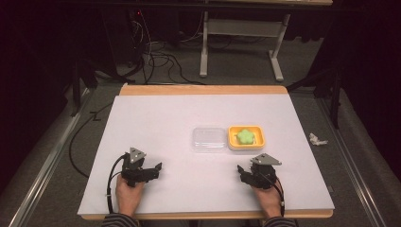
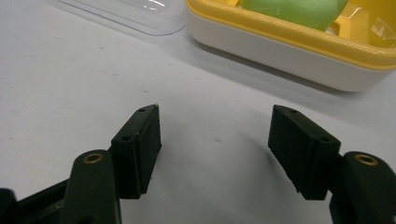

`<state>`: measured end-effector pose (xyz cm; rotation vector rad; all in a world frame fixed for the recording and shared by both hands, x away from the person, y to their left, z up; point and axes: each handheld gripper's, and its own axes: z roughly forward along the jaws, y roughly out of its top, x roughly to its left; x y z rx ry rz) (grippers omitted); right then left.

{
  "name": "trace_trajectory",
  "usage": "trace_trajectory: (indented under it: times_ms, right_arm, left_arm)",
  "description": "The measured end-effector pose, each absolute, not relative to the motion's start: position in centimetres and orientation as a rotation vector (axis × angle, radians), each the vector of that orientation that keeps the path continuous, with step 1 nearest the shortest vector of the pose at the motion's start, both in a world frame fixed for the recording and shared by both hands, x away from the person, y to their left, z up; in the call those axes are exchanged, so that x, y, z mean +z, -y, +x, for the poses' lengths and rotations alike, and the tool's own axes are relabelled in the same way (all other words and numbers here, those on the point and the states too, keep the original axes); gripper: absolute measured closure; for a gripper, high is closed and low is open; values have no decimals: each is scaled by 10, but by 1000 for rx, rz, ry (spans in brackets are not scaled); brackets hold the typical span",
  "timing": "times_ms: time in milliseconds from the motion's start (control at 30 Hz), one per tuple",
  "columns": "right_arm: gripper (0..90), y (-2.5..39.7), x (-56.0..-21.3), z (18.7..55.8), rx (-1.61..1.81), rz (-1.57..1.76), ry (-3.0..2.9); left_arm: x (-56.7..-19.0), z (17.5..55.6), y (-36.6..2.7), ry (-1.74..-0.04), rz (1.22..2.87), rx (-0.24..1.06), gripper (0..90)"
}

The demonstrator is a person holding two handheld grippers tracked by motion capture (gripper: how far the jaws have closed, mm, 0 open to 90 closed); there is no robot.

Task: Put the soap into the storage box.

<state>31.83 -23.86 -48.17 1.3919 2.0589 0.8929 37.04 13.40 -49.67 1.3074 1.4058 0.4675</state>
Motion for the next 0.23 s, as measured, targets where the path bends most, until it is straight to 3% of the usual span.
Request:
trace_trajectory:
  times_ms: [233]
  right_arm:
    - [352,239,-482,318,896,1394,-2060]
  left_arm:
    - [-497,371,-134,-1407,1303,471,158]
